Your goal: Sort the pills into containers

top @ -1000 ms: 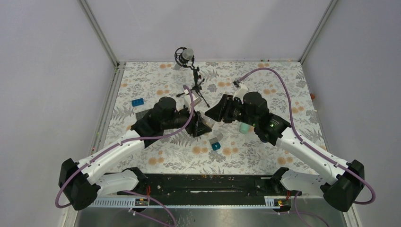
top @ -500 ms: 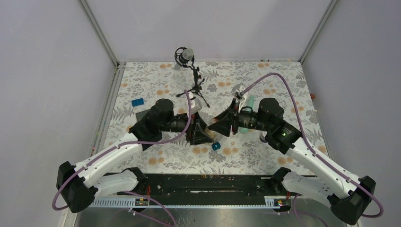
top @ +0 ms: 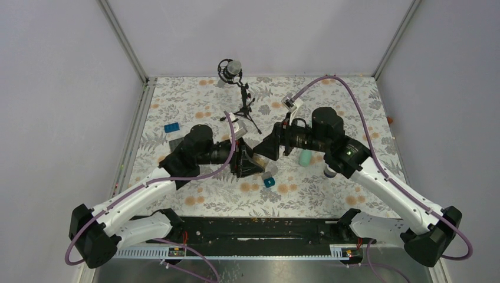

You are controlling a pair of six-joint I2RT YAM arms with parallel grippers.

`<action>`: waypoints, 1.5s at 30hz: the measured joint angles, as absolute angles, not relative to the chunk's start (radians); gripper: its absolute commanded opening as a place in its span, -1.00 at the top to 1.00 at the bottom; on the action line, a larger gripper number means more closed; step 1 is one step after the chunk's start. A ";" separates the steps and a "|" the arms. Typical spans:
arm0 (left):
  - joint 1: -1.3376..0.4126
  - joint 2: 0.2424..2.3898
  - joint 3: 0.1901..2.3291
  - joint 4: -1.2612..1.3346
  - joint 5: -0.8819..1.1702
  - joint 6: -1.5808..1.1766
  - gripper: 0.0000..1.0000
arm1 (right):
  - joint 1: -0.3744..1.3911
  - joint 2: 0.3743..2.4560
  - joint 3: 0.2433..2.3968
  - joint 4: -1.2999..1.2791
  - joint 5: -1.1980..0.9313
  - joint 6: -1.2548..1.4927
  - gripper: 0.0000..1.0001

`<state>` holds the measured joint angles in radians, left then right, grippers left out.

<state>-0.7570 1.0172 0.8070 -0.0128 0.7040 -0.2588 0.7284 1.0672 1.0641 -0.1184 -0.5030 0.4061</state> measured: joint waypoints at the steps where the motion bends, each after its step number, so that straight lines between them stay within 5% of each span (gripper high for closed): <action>1: -0.757 1.018 0.807 -0.016 0.683 -0.259 1.00 | 0.728 1.077 1.067 -0.130 -0.490 0.420 -0.60; 5: -0.757 1.025 0.807 -0.018 0.633 -0.259 1.00 | 0.728 1.110 1.082 -0.216 -0.450 0.467 -0.44; 11: -0.756 1.030 0.807 -0.036 0.604 -0.264 1.00 | 0.728 1.114 1.114 -0.311 -0.414 0.472 0.62; 17: -0.756 1.031 0.807 -0.041 0.618 -0.269 1.00 | 0.728 1.107 1.121 -0.332 -0.428 0.441 1.00; 32: -0.760 1.020 0.791 0.100 0.900 -0.300 1.00 | 0.632 1.012 1.067 -0.252 -0.900 0.115 1.00; 33: -0.760 1.020 0.791 0.109 0.911 -0.300 1.00 | 0.632 1.008 1.066 -0.249 -0.908 0.103 0.86; 36: -0.760 1.020 0.791 0.123 0.920 -0.300 1.00 | 0.632 1.005 1.066 -0.235 -0.916 0.091 -0.22; 37: -0.760 1.020 0.791 0.124 0.919 -0.300 1.00 | 0.632 1.005 1.066 -0.234 -0.910 0.096 -0.35; 45: -0.752 1.019 0.791 0.044 0.793 -0.285 1.00 | 0.636 1.065 1.092 -0.228 -0.651 0.338 -0.46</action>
